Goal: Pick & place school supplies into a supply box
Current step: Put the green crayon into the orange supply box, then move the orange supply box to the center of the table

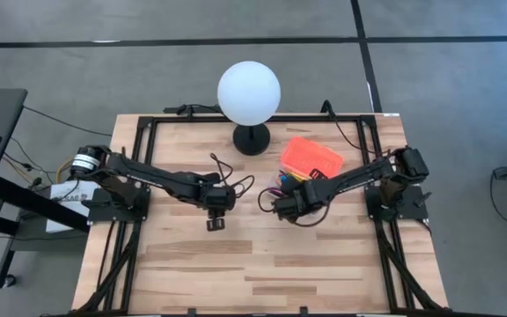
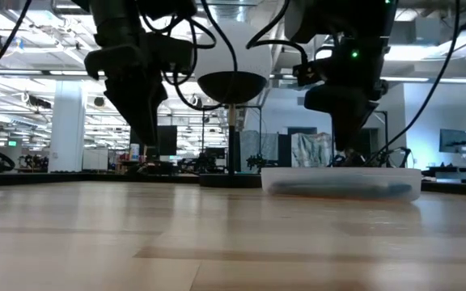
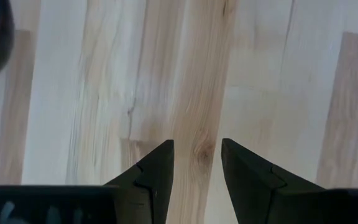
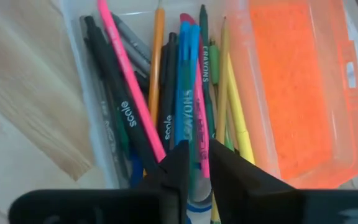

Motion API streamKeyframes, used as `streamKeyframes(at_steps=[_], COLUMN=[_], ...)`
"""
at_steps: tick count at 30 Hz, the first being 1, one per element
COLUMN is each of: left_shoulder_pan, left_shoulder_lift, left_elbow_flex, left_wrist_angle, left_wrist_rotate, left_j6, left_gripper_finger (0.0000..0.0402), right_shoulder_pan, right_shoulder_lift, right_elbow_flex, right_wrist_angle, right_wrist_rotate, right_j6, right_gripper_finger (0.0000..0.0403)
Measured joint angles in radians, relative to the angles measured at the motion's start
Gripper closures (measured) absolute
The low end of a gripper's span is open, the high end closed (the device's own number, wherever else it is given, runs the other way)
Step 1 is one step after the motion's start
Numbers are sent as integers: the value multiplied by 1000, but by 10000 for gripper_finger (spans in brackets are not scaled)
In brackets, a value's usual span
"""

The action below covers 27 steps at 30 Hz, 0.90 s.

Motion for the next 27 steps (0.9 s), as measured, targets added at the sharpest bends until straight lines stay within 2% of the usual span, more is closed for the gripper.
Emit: streamKeyframes(at_steps=[8, 12, 15, 21, 27], left_shoulder_pan=[0, 0, 0, 0, -10], left_shoulder_lift=[-32, -37, -37, -37, -37], left_elbow_flex=[-8, -8, -8, -8, -8], left_wrist_angle=[-2, -3, -4, -4, -4], left_wrist_rotate=[-1, -8, -8, -8, -8], left_j6=[-17, -20, -20, -26, -30], left_gripper_finger=[272, 272, 272, 272, 272], right_shoulder_pan=[-11, -11, -9, 2, -23], right_shoulder_lift=[0, 0, 0, 0, 0], right_elbow_flex=[0, 0, 0, 0, 0], right_wrist_angle=[6, 30, 73, 93, 89], right_wrist_rotate=[0, -1, -23, -22, -64], right_j6=[-6, -21, -61, -76, -84], right_gripper_finger=[304, 295, 312, 395, 401])
